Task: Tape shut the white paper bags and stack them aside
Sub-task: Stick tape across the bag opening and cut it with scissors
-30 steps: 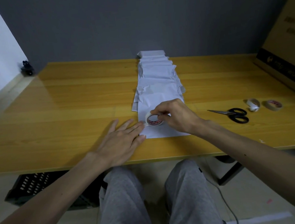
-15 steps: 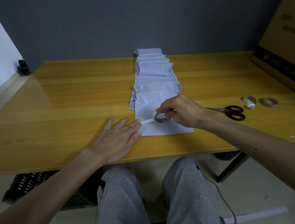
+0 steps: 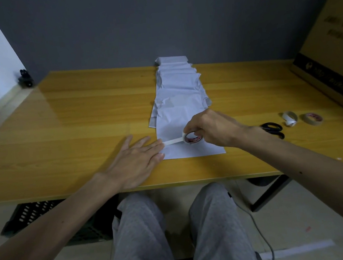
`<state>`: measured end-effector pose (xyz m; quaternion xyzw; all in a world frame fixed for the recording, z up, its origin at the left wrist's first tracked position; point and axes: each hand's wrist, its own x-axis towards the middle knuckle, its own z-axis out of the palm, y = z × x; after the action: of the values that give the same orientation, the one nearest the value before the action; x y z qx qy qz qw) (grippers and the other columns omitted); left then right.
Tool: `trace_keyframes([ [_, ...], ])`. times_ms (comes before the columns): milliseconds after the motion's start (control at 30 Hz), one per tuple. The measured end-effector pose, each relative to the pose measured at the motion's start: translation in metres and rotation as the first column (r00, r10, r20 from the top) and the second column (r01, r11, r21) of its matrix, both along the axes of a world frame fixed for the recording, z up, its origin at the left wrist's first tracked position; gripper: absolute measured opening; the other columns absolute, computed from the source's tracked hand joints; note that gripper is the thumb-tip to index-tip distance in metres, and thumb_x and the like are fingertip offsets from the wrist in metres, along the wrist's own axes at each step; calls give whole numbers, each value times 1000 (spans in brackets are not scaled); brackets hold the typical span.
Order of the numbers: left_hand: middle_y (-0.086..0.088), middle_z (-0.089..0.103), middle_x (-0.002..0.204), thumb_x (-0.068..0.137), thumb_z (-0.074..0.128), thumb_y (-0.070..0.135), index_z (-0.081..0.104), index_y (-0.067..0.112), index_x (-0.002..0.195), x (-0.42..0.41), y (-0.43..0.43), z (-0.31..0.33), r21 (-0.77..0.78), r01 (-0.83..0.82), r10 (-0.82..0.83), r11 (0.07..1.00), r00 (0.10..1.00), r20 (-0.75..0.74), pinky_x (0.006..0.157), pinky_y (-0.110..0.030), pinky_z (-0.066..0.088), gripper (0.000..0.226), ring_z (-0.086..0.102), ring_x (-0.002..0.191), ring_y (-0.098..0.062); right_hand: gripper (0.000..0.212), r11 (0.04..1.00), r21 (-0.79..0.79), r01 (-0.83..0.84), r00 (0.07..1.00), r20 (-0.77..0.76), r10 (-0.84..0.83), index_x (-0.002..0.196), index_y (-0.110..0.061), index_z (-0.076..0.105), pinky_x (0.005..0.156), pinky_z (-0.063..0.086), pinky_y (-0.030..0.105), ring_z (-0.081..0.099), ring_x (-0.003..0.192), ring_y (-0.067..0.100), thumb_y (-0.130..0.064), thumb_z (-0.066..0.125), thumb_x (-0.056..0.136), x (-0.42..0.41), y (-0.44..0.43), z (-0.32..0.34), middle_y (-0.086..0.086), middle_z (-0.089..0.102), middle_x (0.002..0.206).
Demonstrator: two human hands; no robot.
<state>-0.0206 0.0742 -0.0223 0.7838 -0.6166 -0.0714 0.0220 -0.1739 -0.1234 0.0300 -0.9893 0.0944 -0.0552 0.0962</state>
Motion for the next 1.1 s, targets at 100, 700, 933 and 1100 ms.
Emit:
trace_keyframes([
  [100, 20, 21, 156, 101, 9, 51, 28, 32, 150, 1, -3, 4, -38, 14, -15, 999, 1000, -13, 119, -40, -8, 56, -1, 146, -1, 43, 998, -25, -53, 999, 4, 53, 113, -14, 70, 70, 52, 44, 62, 95, 27, 12, 54, 83, 1, 0, -3, 9, 65, 106],
  [700, -5, 58, 129, 96, 21, 53, 58, 11, 122, -15, -19, -2, -238, 16, 0, 971, 998, 66, 102, -32, 37, 61, 51, 121, -23, 23, 998, 0, -55, 997, 58, 55, 105, -11, 65, 77, 50, 43, 59, 91, 26, 2, 58, 87, 8, 6, -9, 5, 63, 102],
  [933, 4, 10, 161, 101, 17, 51, 15, 16, 154, -24, -28, -11, -122, 53, -54, 991, 999, -3, 120, -24, 3, 63, 5, 148, -8, 23, 998, 25, -66, 995, 78, 64, 111, -12, 68, 79, 50, 43, 61, 95, 26, -6, 57, 91, 7, 7, -10, 8, 64, 105],
  [1100, 6, -1, 162, 95, 2, 62, 4, 18, 154, -21, -26, -15, -28, 68, -68, 997, 998, -6, 119, -25, -5, 74, -6, 147, -5, 37, 998, 39, -51, 995, 85, 48, 124, -15, 63, 83, 49, 42, 59, 104, 26, -2, 57, 90, 4, 8, -17, 7, 63, 116],
])
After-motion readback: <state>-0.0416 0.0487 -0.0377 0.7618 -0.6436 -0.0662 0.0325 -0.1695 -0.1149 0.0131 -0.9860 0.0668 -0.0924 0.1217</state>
